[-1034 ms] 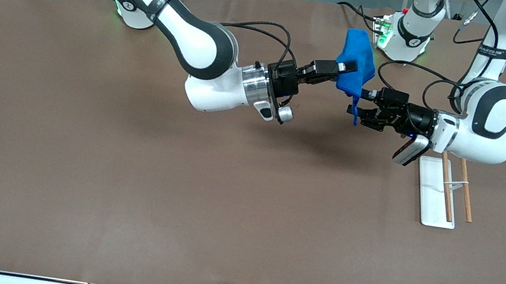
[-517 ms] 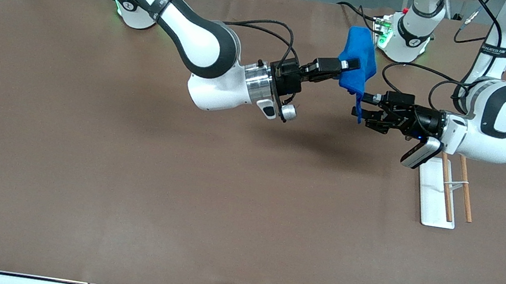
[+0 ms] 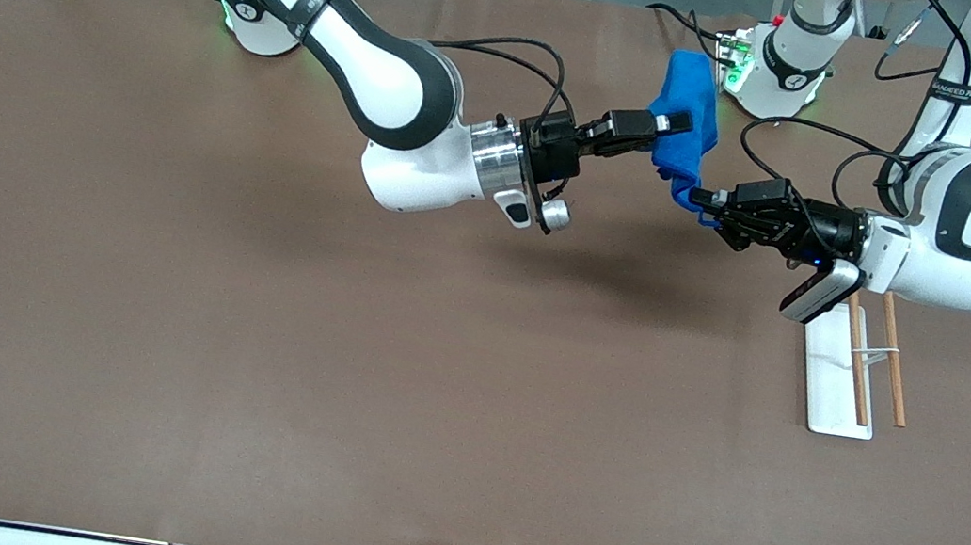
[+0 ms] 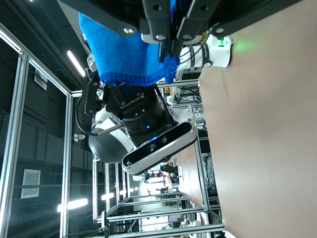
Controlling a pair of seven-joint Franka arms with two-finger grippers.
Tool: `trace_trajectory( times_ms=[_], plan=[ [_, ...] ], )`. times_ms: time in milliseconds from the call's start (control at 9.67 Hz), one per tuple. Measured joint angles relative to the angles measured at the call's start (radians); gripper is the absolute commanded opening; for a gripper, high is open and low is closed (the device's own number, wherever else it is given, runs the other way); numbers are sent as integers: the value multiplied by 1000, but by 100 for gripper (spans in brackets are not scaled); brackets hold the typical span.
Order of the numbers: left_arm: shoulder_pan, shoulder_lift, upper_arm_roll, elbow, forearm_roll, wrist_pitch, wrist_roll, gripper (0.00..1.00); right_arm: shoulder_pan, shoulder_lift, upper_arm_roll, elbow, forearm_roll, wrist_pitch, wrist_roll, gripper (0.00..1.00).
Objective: Right arm passes towel to left arm to hang
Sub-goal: 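Grasp the towel's hanging end with the left gripper, then open the right gripper and withdraw while the left gripper pulls the towel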
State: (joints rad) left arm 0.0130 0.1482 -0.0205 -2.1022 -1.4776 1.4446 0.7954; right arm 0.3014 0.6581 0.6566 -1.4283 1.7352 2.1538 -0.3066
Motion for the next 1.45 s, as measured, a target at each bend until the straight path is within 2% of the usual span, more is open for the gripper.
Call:
trace_trajectory(
  times_ms=[103,207,310,517,621,724,931,1138,1241,1448],
  plan=[
    [2,0,2,0,0,0,0,0,0,0,0,0,1,0,0,12],
    [4,-1,4,1,0,0,0,0,0,0,-1,2,1,2,0,46],
    [5,-1,6,4,0,0,-2,0,0,0,-2,2,-7,19,-3,99],
    [6,-1,14,22,18,2,-24,0,-5,0,-6,2,-86,90,7,100],
    [6,-1,27,45,58,4,-51,0,-15,-5,-11,2,-169,114,45,100],
    [7,-1,47,73,116,5,-74,0,-31,-26,-21,-2,-301,136,135,100],
    [11,-1,89,120,249,5,-89,0,-97,-96,-44,-38,-695,131,425,100],
    [13,-1,105,169,410,12,-96,0,-181,-179,-64,-77,-1085,1,641,100],
    [13,-1,106,203,502,33,-119,0,-199,-221,-108,-89,-1237,-86,694,100],
    [11,0,105,274,655,57,-180,0,-208,-301,-242,-101,-1428,-214,710,100]
  ],
)
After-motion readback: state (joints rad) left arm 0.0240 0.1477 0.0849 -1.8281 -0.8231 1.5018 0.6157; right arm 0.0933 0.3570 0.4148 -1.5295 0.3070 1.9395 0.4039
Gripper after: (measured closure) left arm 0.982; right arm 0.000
